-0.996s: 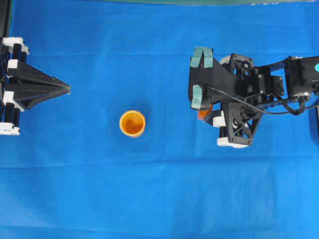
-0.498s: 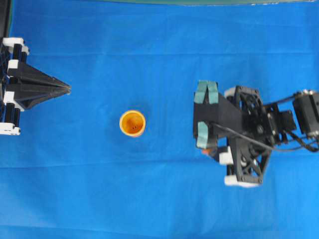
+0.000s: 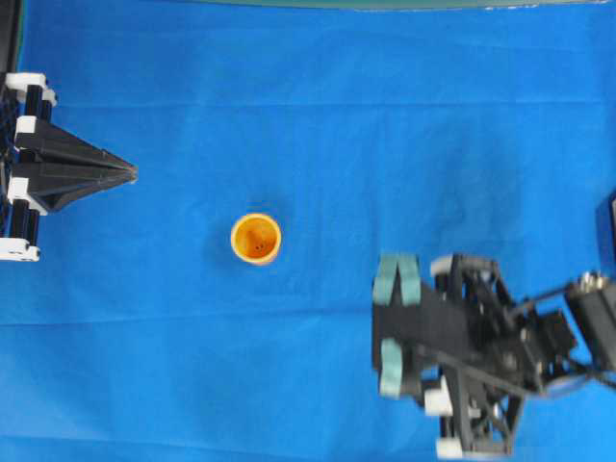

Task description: Move the block forward with right arm.

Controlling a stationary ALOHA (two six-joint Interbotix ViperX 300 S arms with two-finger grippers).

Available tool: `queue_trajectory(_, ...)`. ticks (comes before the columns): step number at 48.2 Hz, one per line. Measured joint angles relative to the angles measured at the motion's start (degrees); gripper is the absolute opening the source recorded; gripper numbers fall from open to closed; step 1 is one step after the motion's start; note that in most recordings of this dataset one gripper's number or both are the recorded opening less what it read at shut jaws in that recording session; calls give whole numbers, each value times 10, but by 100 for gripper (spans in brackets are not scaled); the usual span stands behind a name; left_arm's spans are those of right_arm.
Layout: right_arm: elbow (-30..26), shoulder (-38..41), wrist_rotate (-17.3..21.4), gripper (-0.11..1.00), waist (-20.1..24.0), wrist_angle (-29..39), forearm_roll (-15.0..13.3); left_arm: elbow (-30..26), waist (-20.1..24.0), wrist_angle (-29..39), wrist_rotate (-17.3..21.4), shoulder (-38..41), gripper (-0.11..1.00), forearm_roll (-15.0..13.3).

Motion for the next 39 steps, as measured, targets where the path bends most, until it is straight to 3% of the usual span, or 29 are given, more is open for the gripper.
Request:
queue_trajectory(13,-47,35,63,40,52,2,-31,0,-1,0,0,-1,2,0)
queue_trajectory(25,-76,54,110,40,85,4,-42,0,0,4,0,-1,2,0)
queue_trajectory(39,-109,55,120,40,96,7,-44,0,-1,10,-1,0,2,0)
